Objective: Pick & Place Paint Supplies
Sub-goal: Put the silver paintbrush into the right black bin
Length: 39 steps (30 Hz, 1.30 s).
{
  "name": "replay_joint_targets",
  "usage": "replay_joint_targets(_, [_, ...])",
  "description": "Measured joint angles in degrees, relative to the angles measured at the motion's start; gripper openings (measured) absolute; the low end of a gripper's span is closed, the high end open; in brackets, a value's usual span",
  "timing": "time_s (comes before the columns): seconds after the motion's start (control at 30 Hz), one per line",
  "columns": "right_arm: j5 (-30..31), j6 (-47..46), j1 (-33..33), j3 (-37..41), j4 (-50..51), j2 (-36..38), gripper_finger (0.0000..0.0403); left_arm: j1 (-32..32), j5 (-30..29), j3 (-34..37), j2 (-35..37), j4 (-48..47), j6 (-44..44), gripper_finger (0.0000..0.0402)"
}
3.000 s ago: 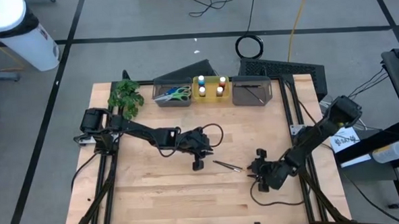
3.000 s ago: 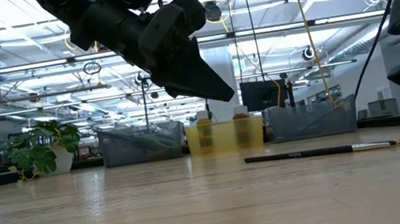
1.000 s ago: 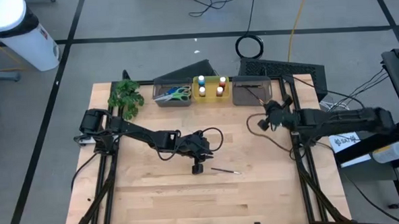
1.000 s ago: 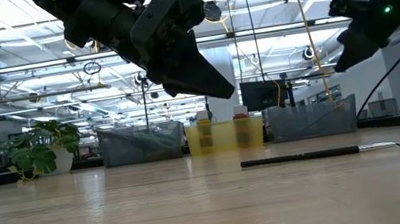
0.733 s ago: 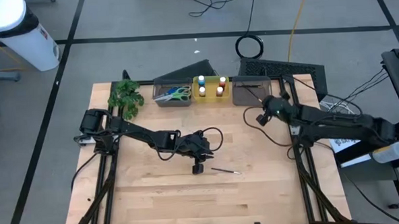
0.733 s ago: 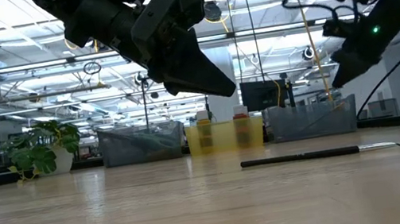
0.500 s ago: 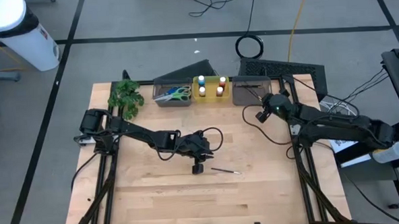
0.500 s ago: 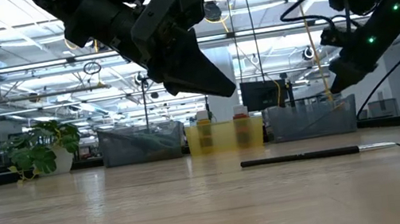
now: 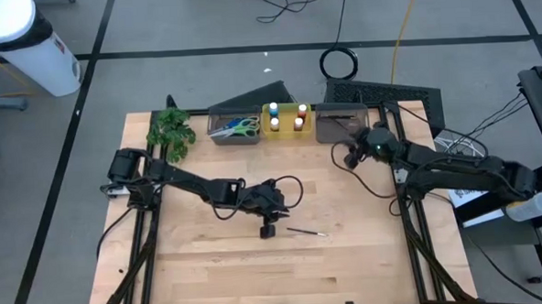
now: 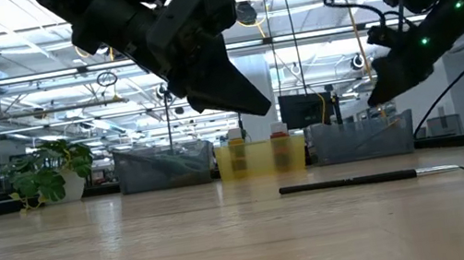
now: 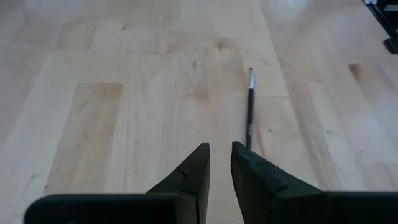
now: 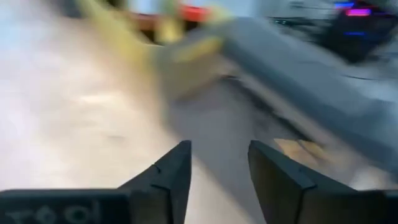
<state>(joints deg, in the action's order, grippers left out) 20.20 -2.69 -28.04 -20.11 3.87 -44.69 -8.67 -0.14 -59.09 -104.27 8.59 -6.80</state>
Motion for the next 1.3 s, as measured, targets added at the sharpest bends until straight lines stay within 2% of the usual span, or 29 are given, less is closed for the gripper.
replay_joint_targets(0.2, [-16.13, -5.46, 4.24, 0.01, -3.75, -0.01, 0.0166, -1.46, 0.02, 0.0, -0.01, -0.14, 0.23, 0.0074])
replay_joint_targets(0.27, [-18.79, -6.83, 7.06, 0.01, -5.16, -0.02, 0.0164, -2.13, 0.02, -0.04, -0.74, 0.91, 0.25, 0.0074])
replay_joint_targets(0.43, [-20.56, -9.7, 17.64, 0.01, -9.79, -0.05, 0.0152, -3.54, 0.08, -0.02, -4.77, 3.63, 0.63, 0.0074])
replay_joint_targets(0.53, [-19.99, -13.14, 26.57, 0.01, -11.13, -0.87, 0.0144, -3.71, 0.05, -0.02, -7.12, 4.63, 0.63, 0.0074])
replay_joint_targets(0.6, [-17.21, -18.22, 33.49, 0.02, -12.41, -2.9, 0.0134, -3.53, 0.07, -0.02, -8.01, 4.31, 0.61, 0.0074])
replay_joint_targets(0.7, [-8.73, -23.34, 45.04, 0.03, -17.41, -8.65, 0.0111, -3.19, 0.07, -0.02, -8.4, 4.48, 0.6, 0.0074])
replay_joint_targets(0.87, [3.17, -21.63, 60.18, 0.01, -33.83, -23.2, 0.0046, -2.55, 0.04, -0.02, -8.39, 5.23, 0.19, 0.0074])
replay_joint_targets(0.97, [5.65, -20.62, 63.44, -0.18, -39.02, -31.24, 0.0008, -2.54, 0.03, -0.02, -8.4, 5.22, 0.02, 0.0074])
replay_joint_targets(1.13, [5.34, -23.6, 64.51, -3.82, -38.93, -42.52, 0.0003, -2.59, 0.04, -0.02, -8.41, 5.23, 0.0, 0.0074])
replay_joint_targets(1.3, [5.06, -22.64, 64.53, -7.86, -36.49, -48.6, 0.0001, -2.55, 0.04, -0.02, -8.41, 5.23, 0.22, 0.0074])
